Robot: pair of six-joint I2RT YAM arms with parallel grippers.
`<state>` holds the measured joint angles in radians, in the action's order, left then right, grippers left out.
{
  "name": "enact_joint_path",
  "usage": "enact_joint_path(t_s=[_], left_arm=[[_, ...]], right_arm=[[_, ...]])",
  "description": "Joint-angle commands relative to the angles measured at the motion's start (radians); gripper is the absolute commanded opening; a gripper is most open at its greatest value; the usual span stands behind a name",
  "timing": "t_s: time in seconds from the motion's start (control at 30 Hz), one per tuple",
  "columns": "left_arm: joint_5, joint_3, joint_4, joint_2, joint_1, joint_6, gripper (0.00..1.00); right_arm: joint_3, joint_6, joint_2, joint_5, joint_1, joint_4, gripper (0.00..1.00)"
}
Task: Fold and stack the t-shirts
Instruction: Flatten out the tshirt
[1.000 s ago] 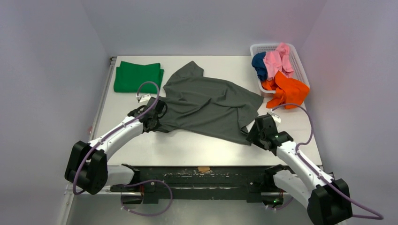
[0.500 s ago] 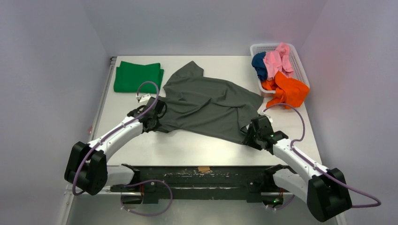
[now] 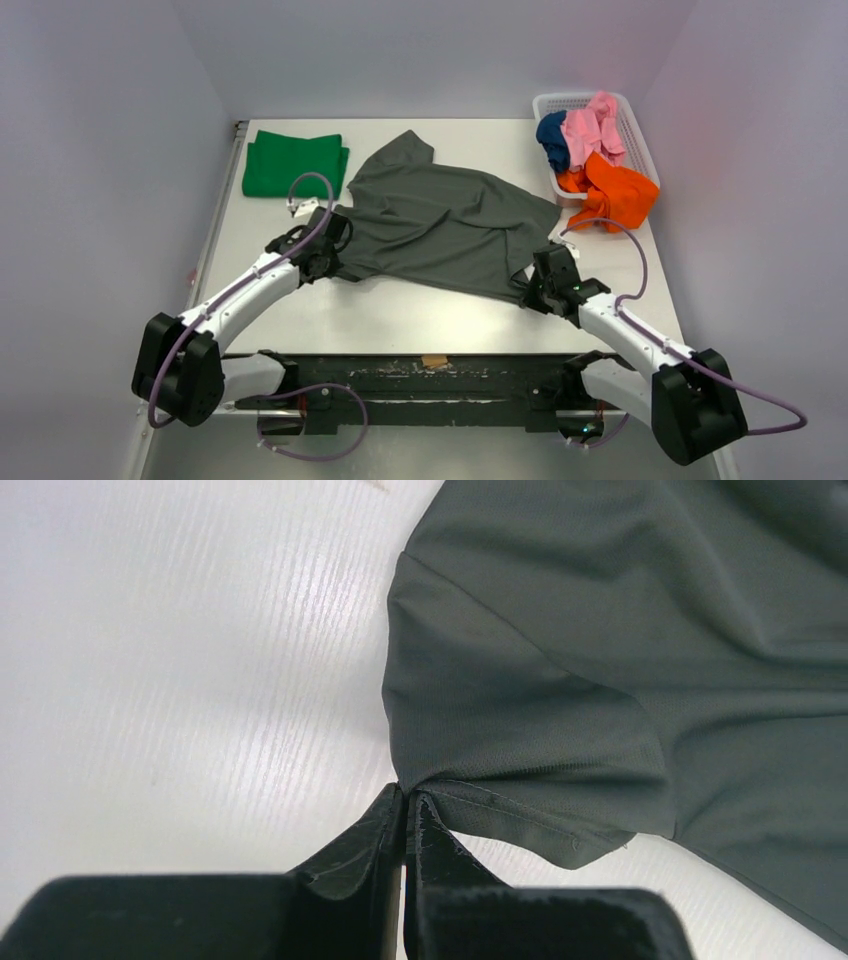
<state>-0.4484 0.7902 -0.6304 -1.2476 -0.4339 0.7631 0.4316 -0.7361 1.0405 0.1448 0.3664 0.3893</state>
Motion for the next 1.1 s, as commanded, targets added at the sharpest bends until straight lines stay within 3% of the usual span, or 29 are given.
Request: enact_joint_path(t_s=[0.0,0.3,0.5,0.73,0.9,1.07], left_arm=[[-0.003,0.010,-0.005,0.102,0.007,-0.014,0.00],[0.064,0.139,0.000,0.521,0.007,-0.076,0.00],[0.155,0.389,-0.019,0.653,0.006,-0.179,0.00],[0.360,0.729,-0.025,0.687,0.007,-0.284,0.00],[0.535,1.042,-0.112,0.586,0.007,-0.357,0.00],[0.552,1.202,-0.177,0.473,0.007,-0.396,0.00]], right_arm=[[0.031,0.044,-0.043,-0.056,0.007,-0.004,0.00],[0.303,0.115,-0.377,-0.073,0.008,0.160,0.00],[0.543,0.149,-0.513,-0.117,0.008,0.191,0.00],[0.849,0.148,-0.558,-0.190,0.008,0.227,0.00],[1.034,0.172,-0.515,-0.304,0.006,0.269,0.00],[1.080,0.180,-0.498,-0.212,0.006,0.279,0.00]])
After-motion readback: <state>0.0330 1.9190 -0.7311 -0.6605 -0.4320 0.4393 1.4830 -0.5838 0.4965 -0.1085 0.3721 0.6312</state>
